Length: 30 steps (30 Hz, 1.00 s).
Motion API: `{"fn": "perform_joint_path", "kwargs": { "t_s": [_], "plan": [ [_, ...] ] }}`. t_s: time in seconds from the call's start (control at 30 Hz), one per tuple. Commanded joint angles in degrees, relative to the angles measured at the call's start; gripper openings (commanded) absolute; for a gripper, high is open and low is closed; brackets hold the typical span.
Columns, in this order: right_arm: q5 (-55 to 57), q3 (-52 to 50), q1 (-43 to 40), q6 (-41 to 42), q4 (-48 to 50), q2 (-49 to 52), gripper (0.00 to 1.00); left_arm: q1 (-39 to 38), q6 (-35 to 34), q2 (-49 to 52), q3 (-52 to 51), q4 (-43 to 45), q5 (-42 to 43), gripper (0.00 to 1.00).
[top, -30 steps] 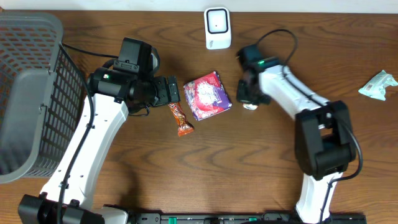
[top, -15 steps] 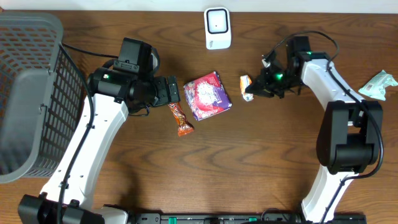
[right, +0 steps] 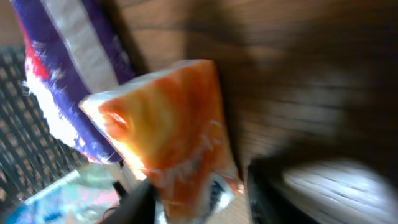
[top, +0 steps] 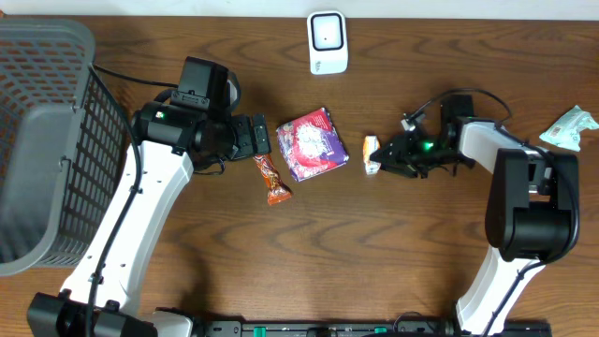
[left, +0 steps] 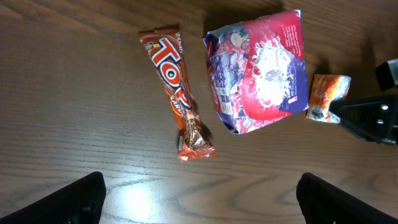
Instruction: Scan the item barcode
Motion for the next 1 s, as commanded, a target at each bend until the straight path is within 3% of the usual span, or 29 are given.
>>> {"fn": "perform_joint_path", "kwargs": {
  "t_s": [0.0, 0.2, 0.43, 0.53, 0.7, 0.97],
  "plan": [
    [3.9, 0.1, -1.9, 1.0, -0.1, -1.5, 0.50, 0.3, 0.6, -0.6, 0.2, -0.2, -0.6, 0.98],
    [18.1, 3.8, -4.4, 1.2, -6.9, -1.7, 0.59, 0.3, 0.6, -0.6, 0.2, -0.2, -0.6, 0.98],
    [24.6, 8.4, -5.1, 0.9, -14.1, -1.7, 0.68, 0.3, 0.6, -0.6, 0.2, -0.2, -0.6, 0.98],
    [25.4, 11.1, -5.1, 0.5, -17.4, -1.7, 0.68, 0.3, 0.6, -0.6, 0.2, -0.2, -0.6, 0.98],
    [20.7, 13.4, -4.5, -2.3, -19.8, -1.7, 0.81, 0.3, 0.6, -0.6, 0.2, -0.2, -0.6, 0.98],
    [19.6, 13.2, -1.7, -2.9, -19.8, -1.7, 0.85, 0.3, 0.6, -0.6, 0.2, -0.2, -0.6, 0.98]
  ]
}}
